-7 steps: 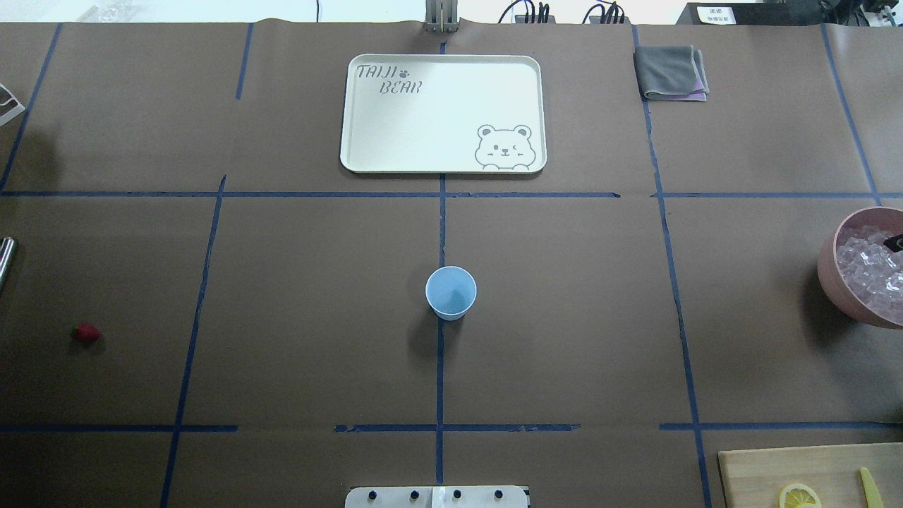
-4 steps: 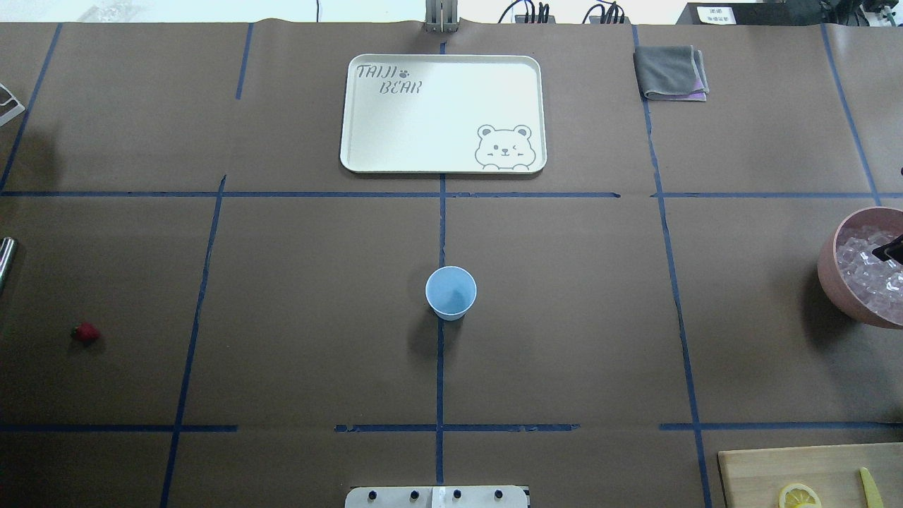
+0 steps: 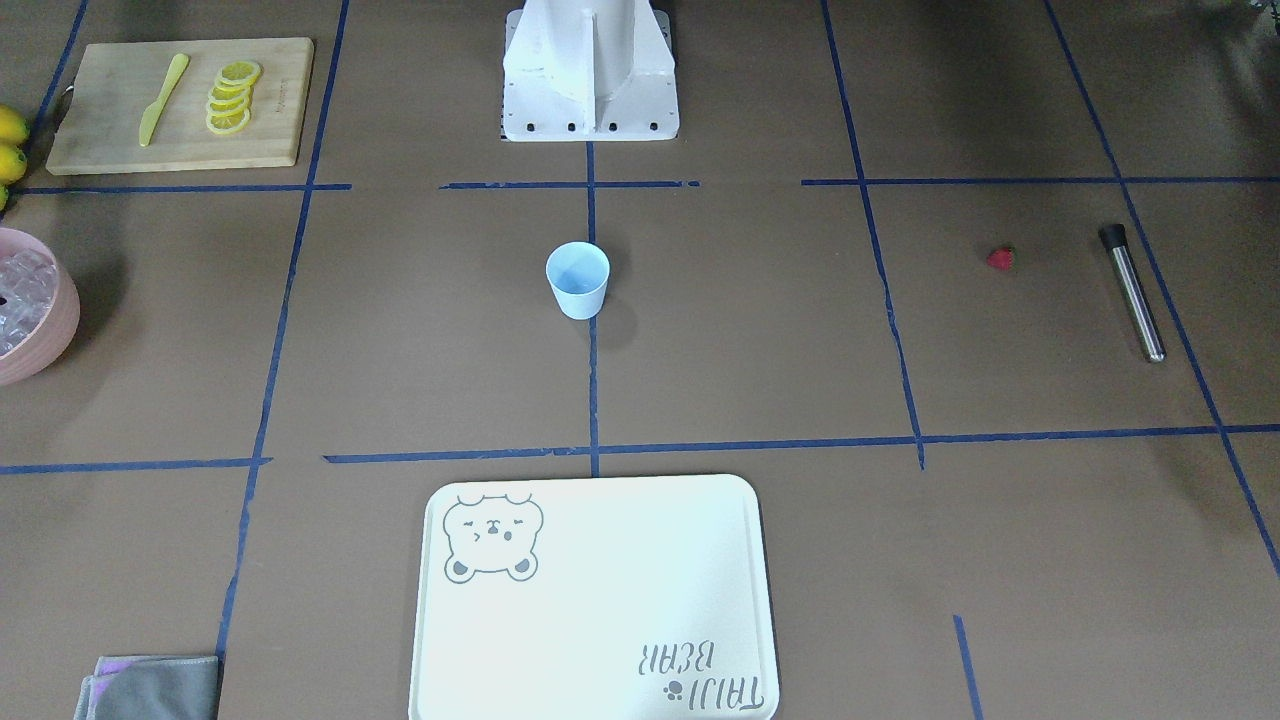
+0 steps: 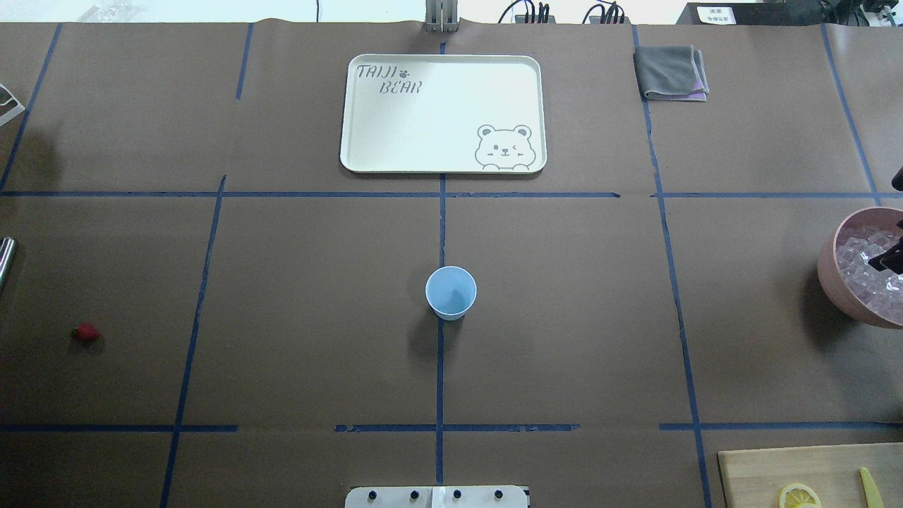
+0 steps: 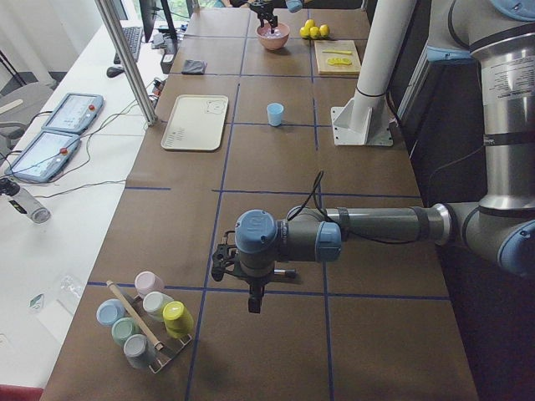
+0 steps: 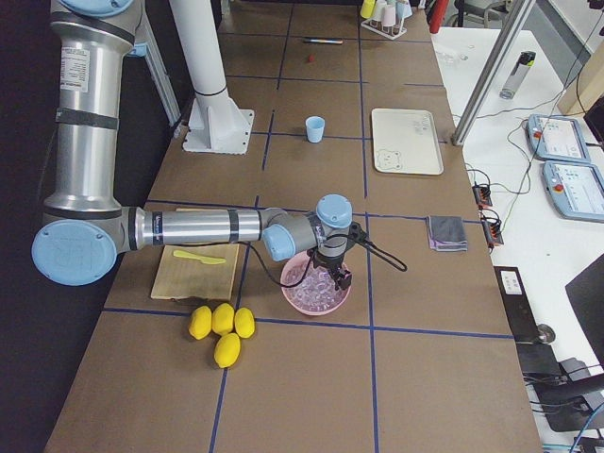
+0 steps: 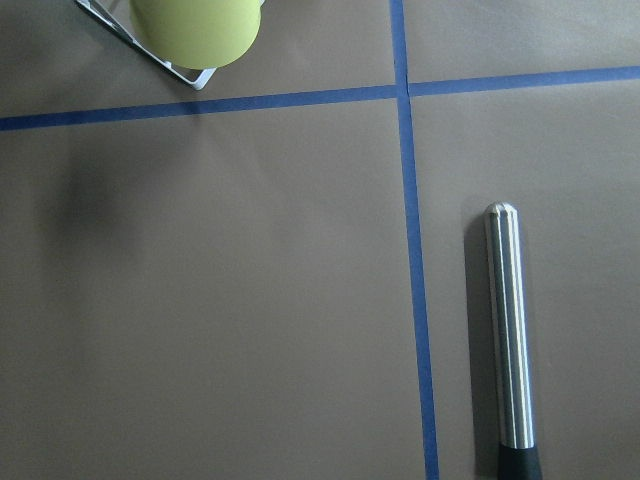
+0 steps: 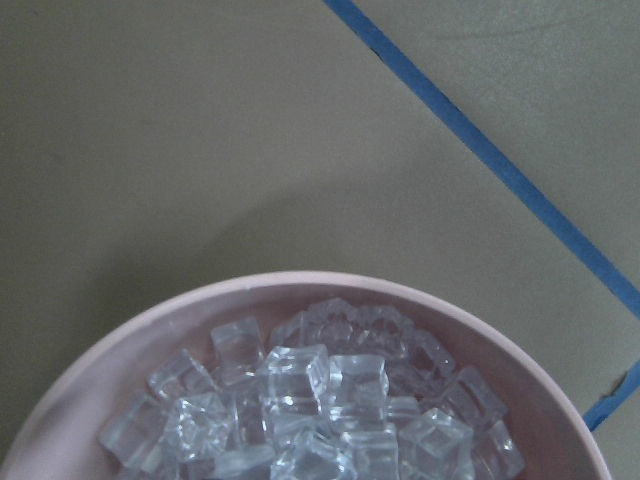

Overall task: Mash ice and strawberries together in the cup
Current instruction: 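Close the right gripper on an ice cube in the pink bowl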

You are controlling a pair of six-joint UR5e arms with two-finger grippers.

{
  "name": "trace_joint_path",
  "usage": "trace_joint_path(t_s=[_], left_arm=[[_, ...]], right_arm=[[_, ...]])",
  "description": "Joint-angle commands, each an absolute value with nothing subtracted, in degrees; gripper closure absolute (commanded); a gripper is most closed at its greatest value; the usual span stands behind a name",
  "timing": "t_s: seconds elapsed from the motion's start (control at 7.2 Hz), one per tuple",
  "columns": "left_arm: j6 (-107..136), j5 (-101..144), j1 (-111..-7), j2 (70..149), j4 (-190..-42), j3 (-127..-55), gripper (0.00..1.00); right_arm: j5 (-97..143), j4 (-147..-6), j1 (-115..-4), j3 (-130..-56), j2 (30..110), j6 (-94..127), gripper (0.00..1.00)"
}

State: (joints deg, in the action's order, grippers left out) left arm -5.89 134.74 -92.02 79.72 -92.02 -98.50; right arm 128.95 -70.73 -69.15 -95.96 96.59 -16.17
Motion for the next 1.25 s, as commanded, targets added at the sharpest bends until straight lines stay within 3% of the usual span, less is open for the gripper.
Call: trace_joint_path(t_s=[0.0,1.11], left_arm=[[-5.9,134.7,-92.0,79.7,-92.0,-98.4,0.0],[-5.9,134.6,-92.0,79.7,-92.0,-98.3,0.0]], right_arm=[[129.1,-70.8,-68.9,-95.8,96.6,-16.1,0.06],[130.1,-70.8,-68.0,-95.5,96.2,-16.3,0.08]])
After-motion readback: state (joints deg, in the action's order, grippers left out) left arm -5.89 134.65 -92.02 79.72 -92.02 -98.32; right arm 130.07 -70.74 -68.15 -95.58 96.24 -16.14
